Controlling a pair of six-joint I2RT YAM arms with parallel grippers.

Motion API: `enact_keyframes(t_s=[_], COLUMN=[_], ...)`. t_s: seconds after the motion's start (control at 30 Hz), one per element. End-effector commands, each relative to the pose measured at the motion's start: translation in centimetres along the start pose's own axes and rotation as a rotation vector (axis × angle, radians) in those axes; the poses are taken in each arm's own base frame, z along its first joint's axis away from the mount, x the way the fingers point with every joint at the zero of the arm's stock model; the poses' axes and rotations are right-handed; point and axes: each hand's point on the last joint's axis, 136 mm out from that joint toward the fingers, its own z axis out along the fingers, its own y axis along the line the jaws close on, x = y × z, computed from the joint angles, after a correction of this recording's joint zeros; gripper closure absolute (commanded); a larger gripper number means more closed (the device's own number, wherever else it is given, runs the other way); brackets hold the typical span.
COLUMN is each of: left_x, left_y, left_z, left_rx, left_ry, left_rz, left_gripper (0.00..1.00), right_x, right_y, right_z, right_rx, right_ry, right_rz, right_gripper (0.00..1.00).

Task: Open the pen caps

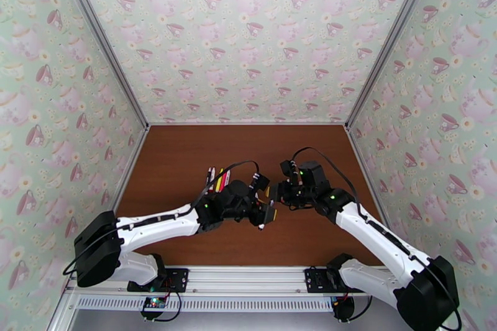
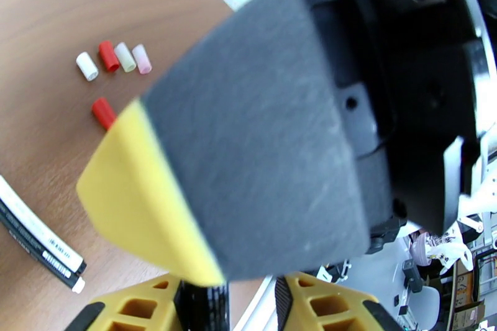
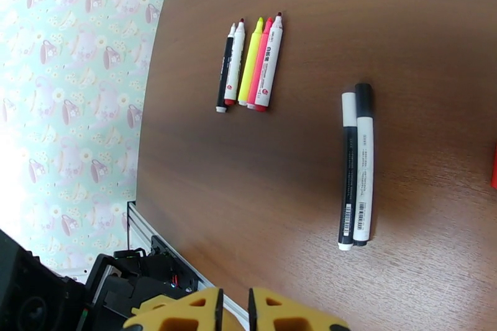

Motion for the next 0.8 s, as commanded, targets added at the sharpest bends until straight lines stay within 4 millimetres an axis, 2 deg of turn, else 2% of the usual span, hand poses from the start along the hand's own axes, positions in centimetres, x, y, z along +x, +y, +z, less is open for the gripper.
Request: enact_keyframes(t_s=[0.0,0.07,0.23,0.4,0.53,0.6,0.67,0.77], left_x=[0.4,0.6,1.0,1.6,2.2,2.6,3.1,3.7], left_y=[-0.2,0.1,1.0,1.9,2.5,2.8,2.5,0.6], left_z=[0.9,1.2,1.5,1.3,0.6,0.3,0.3,0.4], left_rx=[0.03,0.021,-0.019,-0.093,-0.215,-0.281,-0.264,-0.133], left_ry=[0.01,0.017,0.032,0.041,0.052,0.062,0.076,0.094], left_rz=[-0.008,-0.014,-0.023,0.004,0.077,0.116,0.12,0.098], left_gripper=[0.58,0.62,0.81,0.95,0.98,0.99,0.99,1.0], right_x=[-0.7,-0.6,-0.8,-1.6,-2.4,-2.7,-3.1,-3.6], right_y=[2.3,2.3,2.2,1.0,-1.1,-1.5,-1.4,-0.1], right_z=[-0.7,-0.8,-1.0,-1.5,-2.4,-2.9,-3.2,-3.5], right_rx=[-0.068,-0.07,-0.06,0.019,0.153,0.179,0.169,0.107], right_ry=[-0.016,-0.019,-0.036,-0.091,-0.161,-0.194,-0.224,-0.246], right_rz=[-0.019,-0.019,-0.009,0.031,0.098,0.114,0.115,0.072], right_gripper=[0.9,0.9,0.91,0.94,0.97,0.97,0.97,0.98])
